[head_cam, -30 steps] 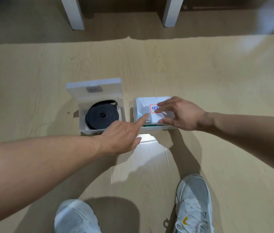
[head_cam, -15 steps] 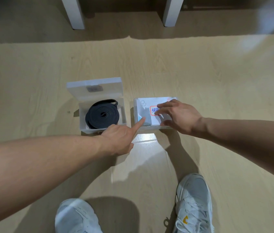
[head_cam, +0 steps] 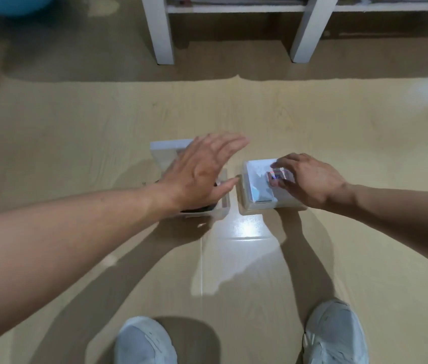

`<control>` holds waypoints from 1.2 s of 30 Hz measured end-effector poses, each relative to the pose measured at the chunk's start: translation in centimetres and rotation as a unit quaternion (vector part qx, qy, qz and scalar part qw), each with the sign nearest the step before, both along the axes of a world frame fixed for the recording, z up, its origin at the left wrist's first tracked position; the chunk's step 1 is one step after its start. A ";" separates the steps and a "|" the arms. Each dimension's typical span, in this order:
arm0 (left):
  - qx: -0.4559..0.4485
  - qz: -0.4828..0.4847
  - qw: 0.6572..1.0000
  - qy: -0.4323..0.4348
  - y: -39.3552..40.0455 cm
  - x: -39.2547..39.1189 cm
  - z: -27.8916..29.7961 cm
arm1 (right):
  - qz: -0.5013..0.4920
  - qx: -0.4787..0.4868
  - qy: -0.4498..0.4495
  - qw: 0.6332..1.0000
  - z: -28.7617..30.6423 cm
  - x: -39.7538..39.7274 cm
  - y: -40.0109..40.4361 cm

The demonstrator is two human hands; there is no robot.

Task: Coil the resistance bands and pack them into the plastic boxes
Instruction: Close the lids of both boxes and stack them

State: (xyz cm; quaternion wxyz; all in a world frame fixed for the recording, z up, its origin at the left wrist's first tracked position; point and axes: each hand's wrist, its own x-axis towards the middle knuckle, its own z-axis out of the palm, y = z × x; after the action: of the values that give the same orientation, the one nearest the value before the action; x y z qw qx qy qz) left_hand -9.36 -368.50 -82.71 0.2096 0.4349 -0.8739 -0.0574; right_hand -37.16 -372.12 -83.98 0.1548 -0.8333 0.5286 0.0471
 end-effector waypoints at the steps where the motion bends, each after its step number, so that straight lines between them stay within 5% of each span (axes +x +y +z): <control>1: 0.004 0.050 0.999 0.005 -0.6 0.8 0.8 | -0.004 0.001 -0.018 1.000 0.4 0.9 -0.4; 5: 0.094 0.206 0.972 -0.055 -2.3 4.8 2.2 | -0.001 -0.012 -0.079 0.997 2.0 5.1 -1.7; 17: 0.176 0.049 0.967 -0.177 3.1 8.0 -3.2 | 0.161 0.013 -0.022 0.987 1.2 11.3 1.3; 26: 0.237 0.110 0.940 -0.218 2.1 6.2 -4.9 | 0.177 0.040 0.075 0.981 -1.4 14.7 1.6; 36: 0.184 0.109 0.954 -0.209 2.0 6.0 -5.2 | 0.176 0.009 0.046 0.983 -1.9 15.3 1.3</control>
State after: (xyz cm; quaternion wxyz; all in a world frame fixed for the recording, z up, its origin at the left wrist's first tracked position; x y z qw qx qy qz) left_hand -3.34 -366.47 -87.86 -0.0563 0.5608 -0.8197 -0.1023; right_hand -21.89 -370.84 -85.83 0.1272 -0.9089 0.3795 0.1172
